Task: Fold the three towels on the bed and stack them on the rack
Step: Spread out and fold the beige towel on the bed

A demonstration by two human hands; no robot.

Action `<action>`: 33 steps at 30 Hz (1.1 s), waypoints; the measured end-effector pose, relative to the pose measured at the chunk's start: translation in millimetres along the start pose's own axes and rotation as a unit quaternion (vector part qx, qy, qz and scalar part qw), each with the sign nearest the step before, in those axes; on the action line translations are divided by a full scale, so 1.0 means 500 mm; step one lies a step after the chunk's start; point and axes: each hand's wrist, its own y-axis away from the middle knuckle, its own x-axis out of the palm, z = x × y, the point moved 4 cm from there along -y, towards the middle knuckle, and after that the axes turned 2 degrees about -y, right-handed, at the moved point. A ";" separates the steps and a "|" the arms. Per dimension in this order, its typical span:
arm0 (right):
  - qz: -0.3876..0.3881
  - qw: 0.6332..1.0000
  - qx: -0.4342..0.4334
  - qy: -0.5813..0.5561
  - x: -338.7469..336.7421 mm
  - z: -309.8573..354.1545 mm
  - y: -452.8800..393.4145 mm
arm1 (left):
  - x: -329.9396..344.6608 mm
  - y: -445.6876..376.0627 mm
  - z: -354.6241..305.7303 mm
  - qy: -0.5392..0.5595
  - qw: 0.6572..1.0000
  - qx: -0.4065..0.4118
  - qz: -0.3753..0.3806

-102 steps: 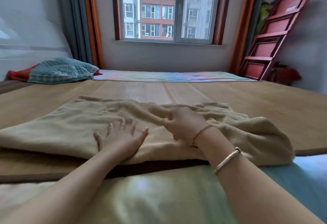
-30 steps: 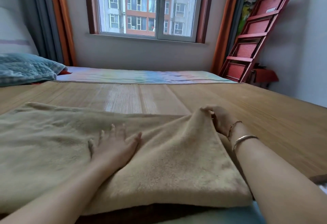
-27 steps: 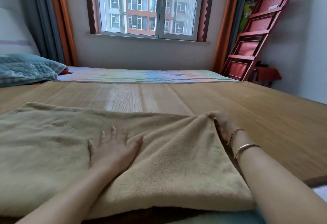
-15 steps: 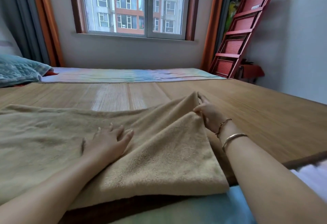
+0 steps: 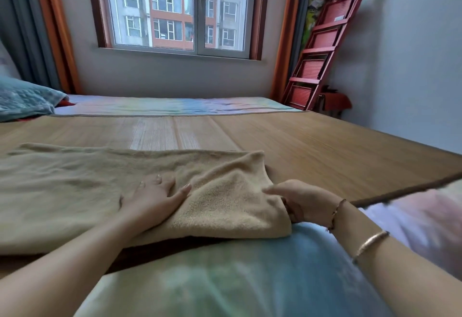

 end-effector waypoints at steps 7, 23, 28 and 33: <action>-0.322 0.827 -0.057 0.457 0.006 -0.006 0.061 | -0.018 0.073 0.056 0.010 1.000 0.024 0.012; -0.193 0.741 -0.272 0.582 0.451 0.029 0.056 | -0.074 0.203 0.347 -0.102 0.989 0.047 -0.101; -0.165 0.739 -0.235 0.610 0.437 0.058 0.043 | -0.083 0.191 0.341 -0.112 0.989 0.020 -0.096; -0.105 0.717 -0.242 0.646 0.436 0.049 0.046 | -0.102 0.195 0.343 -0.108 0.986 0.010 -0.123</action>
